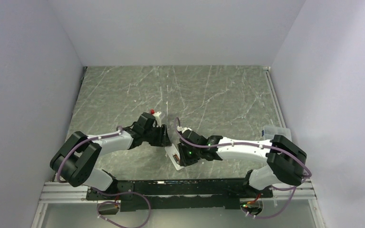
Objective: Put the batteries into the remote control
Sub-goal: Load the battery into the remote control.
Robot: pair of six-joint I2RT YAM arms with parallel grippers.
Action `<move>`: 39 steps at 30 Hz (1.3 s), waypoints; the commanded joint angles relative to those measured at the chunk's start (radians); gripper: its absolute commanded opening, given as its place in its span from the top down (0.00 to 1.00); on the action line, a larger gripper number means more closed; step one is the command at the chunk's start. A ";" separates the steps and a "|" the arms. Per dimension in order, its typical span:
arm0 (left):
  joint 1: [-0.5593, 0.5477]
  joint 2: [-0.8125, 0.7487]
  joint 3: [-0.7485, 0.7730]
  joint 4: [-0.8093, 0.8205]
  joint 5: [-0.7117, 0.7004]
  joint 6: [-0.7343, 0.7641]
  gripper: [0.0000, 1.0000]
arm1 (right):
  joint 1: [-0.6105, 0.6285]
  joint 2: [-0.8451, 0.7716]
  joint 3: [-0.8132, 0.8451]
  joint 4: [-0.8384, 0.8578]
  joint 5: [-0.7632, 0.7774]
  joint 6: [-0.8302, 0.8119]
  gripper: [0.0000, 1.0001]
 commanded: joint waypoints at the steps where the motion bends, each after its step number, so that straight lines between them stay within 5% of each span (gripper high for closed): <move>1: -0.009 -0.029 -0.028 0.028 0.028 0.019 0.52 | 0.004 0.016 0.038 0.045 0.021 0.012 0.82; 39: -0.014 -0.060 -0.056 0.036 0.060 0.023 0.60 | 0.005 0.119 0.101 0.067 0.023 0.002 0.88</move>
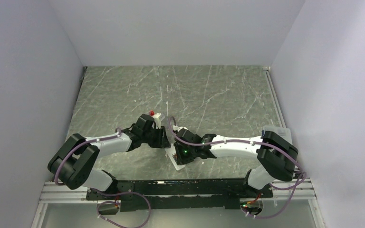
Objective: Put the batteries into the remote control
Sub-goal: Load the battery into the remote control.
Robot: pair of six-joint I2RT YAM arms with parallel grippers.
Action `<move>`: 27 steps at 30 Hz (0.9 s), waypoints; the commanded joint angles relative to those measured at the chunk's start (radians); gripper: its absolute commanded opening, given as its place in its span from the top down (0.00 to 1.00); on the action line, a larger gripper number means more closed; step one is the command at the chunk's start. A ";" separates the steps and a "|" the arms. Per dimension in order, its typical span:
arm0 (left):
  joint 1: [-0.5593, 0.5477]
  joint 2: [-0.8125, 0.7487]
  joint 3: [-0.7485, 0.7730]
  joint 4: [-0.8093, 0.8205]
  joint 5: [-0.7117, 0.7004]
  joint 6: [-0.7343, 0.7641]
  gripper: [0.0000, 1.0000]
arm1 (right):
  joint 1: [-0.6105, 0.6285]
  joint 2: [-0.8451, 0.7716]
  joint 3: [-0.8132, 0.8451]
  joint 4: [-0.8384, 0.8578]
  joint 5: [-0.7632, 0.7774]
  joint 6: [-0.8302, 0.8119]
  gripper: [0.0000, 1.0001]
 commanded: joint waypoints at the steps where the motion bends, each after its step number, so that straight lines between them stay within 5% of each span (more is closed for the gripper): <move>1: -0.010 -0.025 -0.015 0.010 0.030 0.019 0.60 | 0.004 0.023 0.046 0.047 0.019 0.001 0.88; 27: -0.021 -0.048 -0.033 0.010 0.032 0.012 0.62 | 0.003 0.217 0.250 -0.157 0.035 -0.036 0.93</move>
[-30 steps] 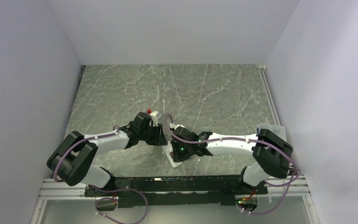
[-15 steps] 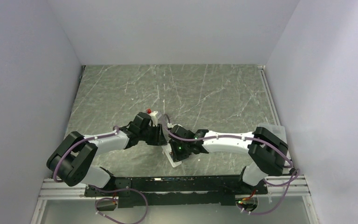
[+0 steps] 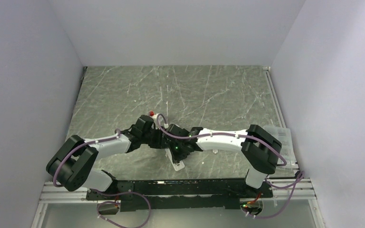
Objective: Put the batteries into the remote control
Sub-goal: Load the battery into the remote control.
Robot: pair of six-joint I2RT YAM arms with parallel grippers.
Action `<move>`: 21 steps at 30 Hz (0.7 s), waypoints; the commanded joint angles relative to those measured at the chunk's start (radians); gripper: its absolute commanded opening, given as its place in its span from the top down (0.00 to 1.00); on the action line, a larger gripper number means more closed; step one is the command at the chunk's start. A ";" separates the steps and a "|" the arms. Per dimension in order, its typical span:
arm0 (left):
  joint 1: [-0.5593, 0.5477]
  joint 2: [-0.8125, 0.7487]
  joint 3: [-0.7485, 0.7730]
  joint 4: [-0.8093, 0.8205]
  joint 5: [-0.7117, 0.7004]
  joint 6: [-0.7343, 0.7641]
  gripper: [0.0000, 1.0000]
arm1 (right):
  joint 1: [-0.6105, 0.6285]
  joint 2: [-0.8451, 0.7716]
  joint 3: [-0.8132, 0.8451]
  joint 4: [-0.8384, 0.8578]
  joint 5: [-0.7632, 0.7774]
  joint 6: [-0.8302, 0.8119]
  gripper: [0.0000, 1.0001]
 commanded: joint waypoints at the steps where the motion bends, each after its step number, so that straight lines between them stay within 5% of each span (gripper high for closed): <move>1: -0.016 -0.032 -0.014 -0.009 0.036 0.012 0.62 | 0.003 0.039 0.030 0.011 0.054 -0.006 0.93; 21: -0.017 -0.044 -0.015 -0.012 0.024 0.012 0.62 | 0.003 -0.079 0.086 -0.083 0.156 -0.018 0.87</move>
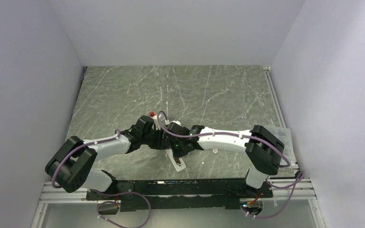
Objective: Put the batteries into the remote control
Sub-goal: Load the battery into the remote control.
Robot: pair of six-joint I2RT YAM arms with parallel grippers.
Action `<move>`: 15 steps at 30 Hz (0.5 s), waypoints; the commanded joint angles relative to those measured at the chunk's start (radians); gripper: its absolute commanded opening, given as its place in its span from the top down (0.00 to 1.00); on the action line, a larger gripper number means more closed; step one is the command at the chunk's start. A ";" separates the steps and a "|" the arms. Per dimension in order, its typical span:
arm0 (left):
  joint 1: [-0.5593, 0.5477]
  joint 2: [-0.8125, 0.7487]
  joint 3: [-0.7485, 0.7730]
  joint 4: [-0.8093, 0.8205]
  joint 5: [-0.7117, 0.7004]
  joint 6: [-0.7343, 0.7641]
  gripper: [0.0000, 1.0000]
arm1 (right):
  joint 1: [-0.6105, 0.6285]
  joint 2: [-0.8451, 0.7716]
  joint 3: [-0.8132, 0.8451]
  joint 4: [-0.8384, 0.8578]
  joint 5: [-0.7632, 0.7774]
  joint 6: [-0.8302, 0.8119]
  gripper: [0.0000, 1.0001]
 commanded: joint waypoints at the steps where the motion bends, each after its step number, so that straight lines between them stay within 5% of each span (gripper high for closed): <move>1: -0.006 -0.025 -0.013 -0.001 0.021 0.012 0.62 | 0.001 -0.074 0.046 -0.042 0.077 -0.016 0.87; 8: -0.007 -0.035 -0.018 -0.002 0.017 0.011 0.61 | -0.004 -0.090 0.030 -0.049 0.100 -0.018 0.86; 15: -0.007 -0.051 -0.013 -0.021 0.004 0.016 0.59 | -0.028 -0.135 0.006 -0.067 0.141 -0.037 0.70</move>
